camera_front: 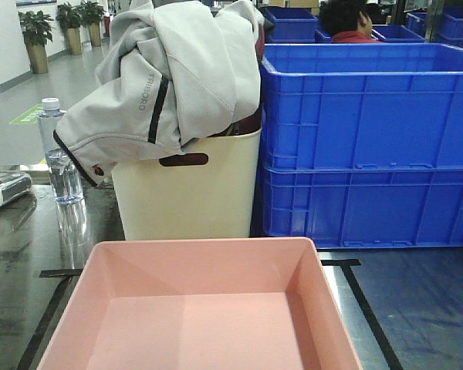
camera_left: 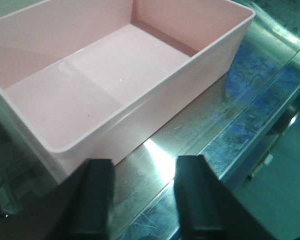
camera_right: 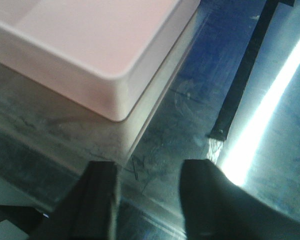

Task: Grab pink bin and stack on right shelf

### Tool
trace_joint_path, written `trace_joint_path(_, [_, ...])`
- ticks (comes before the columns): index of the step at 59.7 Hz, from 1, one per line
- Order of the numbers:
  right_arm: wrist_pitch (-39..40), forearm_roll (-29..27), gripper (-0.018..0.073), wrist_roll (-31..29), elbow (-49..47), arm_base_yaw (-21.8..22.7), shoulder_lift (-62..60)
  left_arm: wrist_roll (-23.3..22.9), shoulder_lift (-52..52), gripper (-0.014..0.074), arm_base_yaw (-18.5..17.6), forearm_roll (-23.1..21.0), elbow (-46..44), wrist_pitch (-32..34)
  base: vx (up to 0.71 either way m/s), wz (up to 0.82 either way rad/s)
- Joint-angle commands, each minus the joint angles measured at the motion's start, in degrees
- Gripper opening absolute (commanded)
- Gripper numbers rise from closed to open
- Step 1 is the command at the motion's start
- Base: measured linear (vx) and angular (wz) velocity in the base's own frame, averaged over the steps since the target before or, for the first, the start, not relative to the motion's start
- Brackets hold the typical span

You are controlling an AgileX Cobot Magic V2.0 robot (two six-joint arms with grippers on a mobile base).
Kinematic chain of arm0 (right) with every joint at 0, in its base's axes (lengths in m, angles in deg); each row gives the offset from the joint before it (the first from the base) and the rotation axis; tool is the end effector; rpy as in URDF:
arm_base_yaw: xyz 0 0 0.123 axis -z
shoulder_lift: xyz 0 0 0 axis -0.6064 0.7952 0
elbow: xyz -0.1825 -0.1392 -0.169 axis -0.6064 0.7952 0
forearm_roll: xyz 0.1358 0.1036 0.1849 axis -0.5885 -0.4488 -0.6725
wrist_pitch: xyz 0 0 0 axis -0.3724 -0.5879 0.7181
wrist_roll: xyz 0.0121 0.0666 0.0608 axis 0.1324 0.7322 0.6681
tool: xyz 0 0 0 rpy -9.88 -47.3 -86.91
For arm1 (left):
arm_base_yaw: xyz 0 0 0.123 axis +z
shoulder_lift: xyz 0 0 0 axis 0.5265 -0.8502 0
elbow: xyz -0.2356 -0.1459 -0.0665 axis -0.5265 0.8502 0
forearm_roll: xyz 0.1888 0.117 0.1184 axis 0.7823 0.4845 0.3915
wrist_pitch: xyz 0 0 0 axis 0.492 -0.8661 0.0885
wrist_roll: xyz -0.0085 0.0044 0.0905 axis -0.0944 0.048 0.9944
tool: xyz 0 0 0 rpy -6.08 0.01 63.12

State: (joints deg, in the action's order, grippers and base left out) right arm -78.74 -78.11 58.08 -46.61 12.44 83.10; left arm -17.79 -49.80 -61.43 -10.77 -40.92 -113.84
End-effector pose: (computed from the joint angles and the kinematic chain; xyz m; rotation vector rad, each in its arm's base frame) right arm 0.1075 0.0526 0.3170 -0.6342 2.2192 0.1971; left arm 0.0666 -0.0582 0.3320 0.7144 1.9636 -0.4791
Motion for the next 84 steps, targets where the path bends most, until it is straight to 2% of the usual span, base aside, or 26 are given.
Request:
trace_joint_path(1, [5.9, 0.1, 0.0188, -0.6, 1.9, 0.2, -3.6, 0.1, 2.8, 0.0272, 0.0, -1.6, 1.9, 8.5, 0.0, 0.0])
trace_joint_path(14, [4.7, 0.0, -0.0017, -0.6, 4.7, 0.2, -6.8, 0.2, 4.8, 0.0074, 0.0, -1.6, 5.2, 8.1, 0.0, 0.0])
trace_joint_path(25, [4.0, 0.0, -0.0013, -0.6, 4.7, 0.2, -6.8, 0.2, 4.8, 0.0002, 0.0, -1.6, 5.2, 7.0, 0.0, 0.0])
trace_joint_path(35, [3.9, 0.0, -0.0013, -0.6, 4.7, 0.2, -6.8, 0.2, 7.0, -0.0006, 0.4, -1.5, 6.0, 7.3, 0.0, 0.0])
trace_joint_path(38, [3.8, 0.1, -0.0013, -0.6, 4.7, 0.2, -6.8, 1.2, 9.0, -0.0006, 2.7, 0.3, 6.9, 8.8, 0.0, 0.0])
trace_joint_path(41, [3.8, 0.3, -0.0013, -0.6, 4.7, 0.2, -6.8, 1.2, 11.5, -0.0006, 6.7, 1.9, 8.6, 10.9, 0.0, 0.0])
trace_joint_path(50, [3.8, 0.0, -0.0012, -0.6, 4.7, 0.2, -6.8, 0.9, 18.9, -0.0006, 18.2, 3.5, 16.7, 20.7, 0.0, 0.0])
trace_joint_path(56, [3.8, 0.0, -0.0012, -0.6, 4.7, 0.2, -6.8, 0.9, 22.8, -0.0006, 23.2, 3.6, 22.9, 27.1, 0.0, 0.0])
trace_joint_path(63, [3.8, 0.0, -0.0012, -0.6, 4.7, 0.2, -6.8, -0.3, 25.5, -0.0006, 24.7, 3.7, 29.2, 34.8, 0.0, 0.0])
trace_joint_path(73, [3.8, 0.0, -0.0012, -0.6, 4.7, 0.2, -6.8, -10.2, 28.9, -0.0006, 26.1, 9.6, 35.5, 40.4, 0.0, 0.0])
trace_joint_path(84, [3.8, 0.0, -0.0012, -0.6, 4.7, 0.2, -6.8, -15.6, 30.2, -0.0006, 28.4, 12.9, 40.2, 44.4, 0.0, 0.0])
